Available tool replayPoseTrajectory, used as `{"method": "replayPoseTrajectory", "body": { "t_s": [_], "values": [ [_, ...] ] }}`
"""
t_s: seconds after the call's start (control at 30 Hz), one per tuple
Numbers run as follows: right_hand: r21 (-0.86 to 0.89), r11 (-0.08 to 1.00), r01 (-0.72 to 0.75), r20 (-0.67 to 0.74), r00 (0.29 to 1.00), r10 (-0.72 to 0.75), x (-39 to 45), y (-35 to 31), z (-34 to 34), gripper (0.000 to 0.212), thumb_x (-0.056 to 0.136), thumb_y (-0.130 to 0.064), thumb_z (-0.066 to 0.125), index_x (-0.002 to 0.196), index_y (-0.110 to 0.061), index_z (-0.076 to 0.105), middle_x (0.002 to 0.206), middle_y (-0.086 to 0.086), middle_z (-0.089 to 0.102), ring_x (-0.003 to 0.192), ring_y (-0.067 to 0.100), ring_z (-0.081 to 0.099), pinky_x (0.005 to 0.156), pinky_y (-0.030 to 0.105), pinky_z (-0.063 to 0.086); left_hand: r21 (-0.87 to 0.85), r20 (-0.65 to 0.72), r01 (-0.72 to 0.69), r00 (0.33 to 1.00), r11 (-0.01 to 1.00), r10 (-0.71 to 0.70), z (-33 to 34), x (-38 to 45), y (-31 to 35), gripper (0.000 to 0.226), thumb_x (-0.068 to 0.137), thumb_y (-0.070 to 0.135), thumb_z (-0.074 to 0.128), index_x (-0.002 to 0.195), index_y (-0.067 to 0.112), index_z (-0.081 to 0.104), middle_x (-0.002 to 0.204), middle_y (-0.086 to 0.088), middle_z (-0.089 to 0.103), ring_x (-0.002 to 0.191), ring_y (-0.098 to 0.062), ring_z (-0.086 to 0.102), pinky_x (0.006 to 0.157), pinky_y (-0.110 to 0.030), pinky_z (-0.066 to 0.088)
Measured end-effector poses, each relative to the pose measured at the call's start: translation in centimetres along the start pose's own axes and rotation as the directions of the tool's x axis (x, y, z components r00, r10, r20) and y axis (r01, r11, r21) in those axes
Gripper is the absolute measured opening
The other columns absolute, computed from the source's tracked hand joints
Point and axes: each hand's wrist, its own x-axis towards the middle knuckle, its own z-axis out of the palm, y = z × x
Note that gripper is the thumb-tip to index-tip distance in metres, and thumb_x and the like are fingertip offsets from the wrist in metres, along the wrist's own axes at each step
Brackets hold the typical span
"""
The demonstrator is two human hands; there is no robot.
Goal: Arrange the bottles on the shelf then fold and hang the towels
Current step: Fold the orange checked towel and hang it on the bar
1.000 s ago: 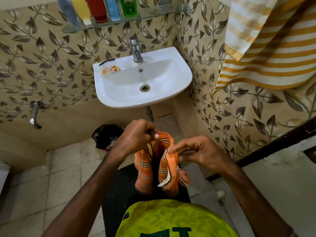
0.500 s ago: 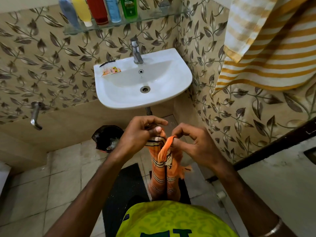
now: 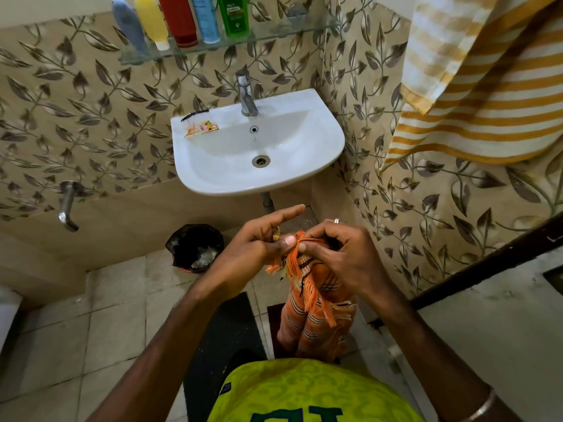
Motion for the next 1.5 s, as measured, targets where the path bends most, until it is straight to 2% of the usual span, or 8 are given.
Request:
{"method": "replayPoseTrajectory", "body": {
  "t_s": [0.33, 0.57, 0.8, 0.9, 1.03, 1.13, 1.3, 1.5],
  "values": [
    [0.011, 1.0, -0.021, -0.026, 0.999, 0.021, -0.4, -0.5, 0.2, 0.012, 0.084, -0.023, 0.08, 0.085, -0.013, 0.074, 0.08, -0.007, 0.072, 0.075, 0.009, 0.068, 0.066, 0.022, 0.055, -0.017, 0.056, -0.01, 0.998, 1.0, 0.011, 0.5, -0.2, -0.1, 0.07, 0.087, 0.006, 0.067, 0.147, 0.031, 0.042, 0.116, -0.007, 0.074, 0.109, -0.02, 0.071, 0.09, -0.034, 0.059],
    [-0.027, 1.0, -0.016, -0.015, 1.0, 0.016, -0.6, -0.9, 0.2, 0.024, 0.079, -0.022, 0.084, 0.07, -0.019, 0.063, 0.065, -0.009, 0.06, 0.062, 0.006, 0.057, 0.056, 0.012, 0.043, 0.3, 0.093, -0.105, 0.992, 0.948, 0.08, 0.1, -0.3, 0.4, 0.072, 0.086, -0.004, 0.069, 0.142, 0.035, 0.047, 0.105, -0.001, 0.076, 0.102, -0.013, 0.073, 0.089, -0.042, 0.06],
    [0.046, 0.969, -0.241, 0.372, 0.905, 0.208, -0.2, -0.3, -0.8, 0.046, 0.081, -0.038, 0.08, 0.125, -0.031, 0.066, 0.086, -0.015, 0.07, 0.075, 0.001, 0.065, 0.065, 0.025, 0.055, 0.531, 0.252, -0.176, 0.967, 0.829, 0.044, -1.1, -0.5, 2.1, 0.079, 0.093, 0.002, 0.063, 0.154, 0.037, 0.029, 0.119, 0.001, 0.072, 0.109, -0.007, 0.069, 0.09, -0.035, 0.059],
    [-0.017, 0.961, -0.275, 0.502, 0.829, 0.246, 0.1, 0.1, -0.7, 0.038, 0.08, -0.04, 0.08, 0.113, -0.024, 0.073, 0.103, -0.004, 0.075, 0.096, 0.01, 0.072, 0.083, 0.042, 0.062, 0.666, 0.282, -0.221, 0.959, 0.713, 0.034, -1.0, -0.7, 2.5, 0.079, 0.093, 0.004, 0.064, 0.154, 0.037, 0.025, 0.107, 0.004, 0.075, 0.099, -0.004, 0.071, 0.086, -0.025, 0.058],
    [0.057, 0.957, -0.284, 0.386, 0.89, 0.241, 0.1, 0.1, -0.1, 0.016, 0.079, -0.032, 0.084, 0.088, -0.024, 0.074, 0.088, -0.002, 0.076, 0.082, 0.012, 0.074, 0.07, 0.033, 0.06, 0.765, 0.209, -0.189, 0.977, 0.615, 0.041, -1.0, -0.7, 2.4, 0.07, 0.092, 0.0, 0.062, 0.146, 0.034, 0.036, 0.11, 0.004, 0.07, 0.097, -0.008, 0.069, 0.081, -0.027, 0.06],
    [0.08, 0.967, -0.242, 0.29, 0.934, 0.209, 0.1, -0.1, 0.3, 0.017, 0.078, -0.03, 0.084, 0.082, -0.018, 0.073, 0.08, -0.002, 0.075, 0.073, 0.01, 0.073, 0.061, 0.023, 0.054, 0.757, 0.078, -0.114, 0.993, 0.644, 0.084, -1.4, -0.6, 1.4, 0.05, 0.091, 0.006, 0.065, 0.136, 0.026, 0.053, 0.121, 0.0, 0.067, 0.106, -0.012, 0.068, 0.087, -0.034, 0.06],
    [0.059, 0.975, -0.214, 0.207, 0.958, 0.197, 0.2, -0.2, 0.4, 0.02, 0.077, -0.028, 0.086, 0.08, -0.014, 0.072, 0.077, 0.0, 0.075, 0.067, 0.01, 0.073, 0.055, 0.023, 0.054, 0.657, -0.075, -0.052, 0.988, 0.752, 0.135, -1.8, -0.7, 0.3, 0.021, 0.093, 0.014, 0.065, 0.09, 0.034, 0.067, 0.091, 0.013, 0.07, 0.088, -0.003, 0.068, 0.073, -0.022, 0.057],
    [0.054, 0.978, -0.201, 0.131, 0.973, 0.192, 0.2, -1.1, -0.3, 0.018, 0.077, -0.027, 0.086, 0.081, -0.016, 0.073, 0.071, -0.012, 0.073, 0.062, 0.0, 0.069, 0.054, 0.017, 0.05, 0.214, -0.14, -0.071, 0.985, 0.974, 0.102, -0.9, -0.7, -0.1, 0.009, 0.094, 0.014, 0.062, 0.089, 0.018, 0.07, 0.091, -0.004, 0.074, 0.088, -0.016, 0.073, 0.075, -0.033, 0.061]
  ]
}}
